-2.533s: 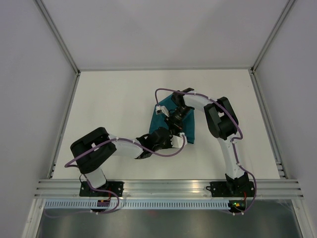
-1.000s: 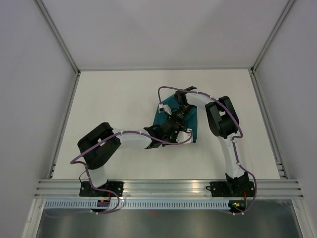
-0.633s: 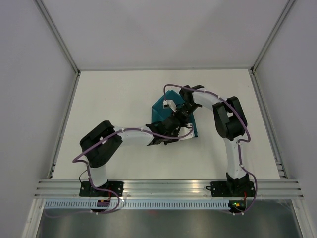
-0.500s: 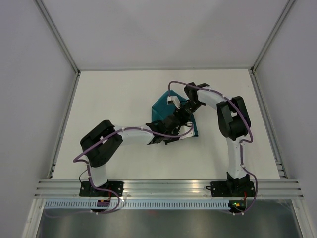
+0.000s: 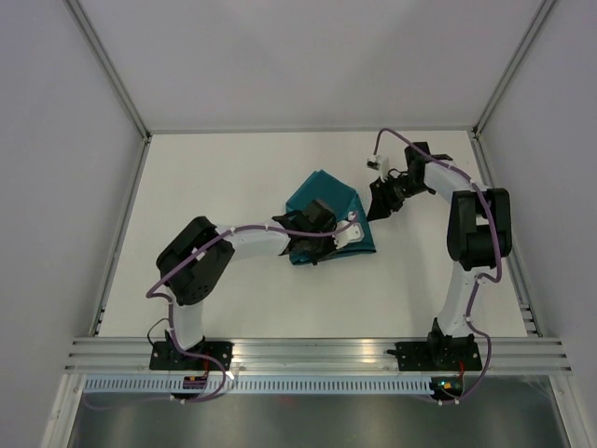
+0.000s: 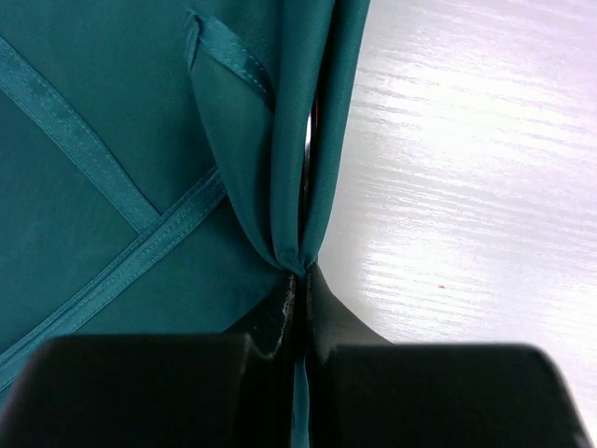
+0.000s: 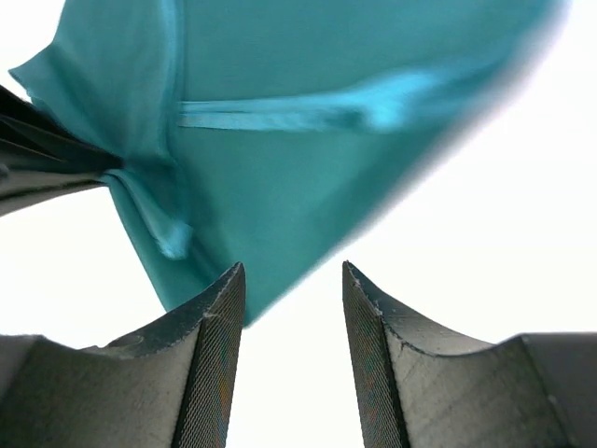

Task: Fold the napkin, place the utensils inside, and roll it up
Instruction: Roll the napkin at the center of the board.

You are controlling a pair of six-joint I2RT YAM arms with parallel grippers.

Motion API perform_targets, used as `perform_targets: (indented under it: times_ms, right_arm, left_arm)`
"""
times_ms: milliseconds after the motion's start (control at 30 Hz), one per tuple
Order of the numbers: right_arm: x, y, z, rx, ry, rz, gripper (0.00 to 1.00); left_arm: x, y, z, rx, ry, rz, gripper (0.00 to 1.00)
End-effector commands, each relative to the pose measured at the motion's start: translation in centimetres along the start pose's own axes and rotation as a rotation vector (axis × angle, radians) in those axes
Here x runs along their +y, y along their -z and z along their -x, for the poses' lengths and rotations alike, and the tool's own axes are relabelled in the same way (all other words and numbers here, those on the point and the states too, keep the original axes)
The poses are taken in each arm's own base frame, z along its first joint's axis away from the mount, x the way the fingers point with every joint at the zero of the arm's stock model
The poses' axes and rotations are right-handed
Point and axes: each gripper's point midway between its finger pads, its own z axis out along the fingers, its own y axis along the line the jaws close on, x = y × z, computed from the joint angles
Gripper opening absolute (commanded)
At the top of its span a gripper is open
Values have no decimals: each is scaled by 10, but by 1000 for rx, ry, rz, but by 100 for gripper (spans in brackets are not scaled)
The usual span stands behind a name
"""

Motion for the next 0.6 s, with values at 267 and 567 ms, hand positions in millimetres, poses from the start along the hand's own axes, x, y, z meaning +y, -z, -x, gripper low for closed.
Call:
perform_targets:
  times_ms: [267, 567]
  right_arm:
    - [27, 51, 22, -289, 305, -124, 52]
    - [86, 13, -2, -200, 599, -84, 50]
  left_arm:
    - [-22, 0, -37, 69, 338, -361, 2]
    - [-9, 0, -34, 115, 489, -487, 2]
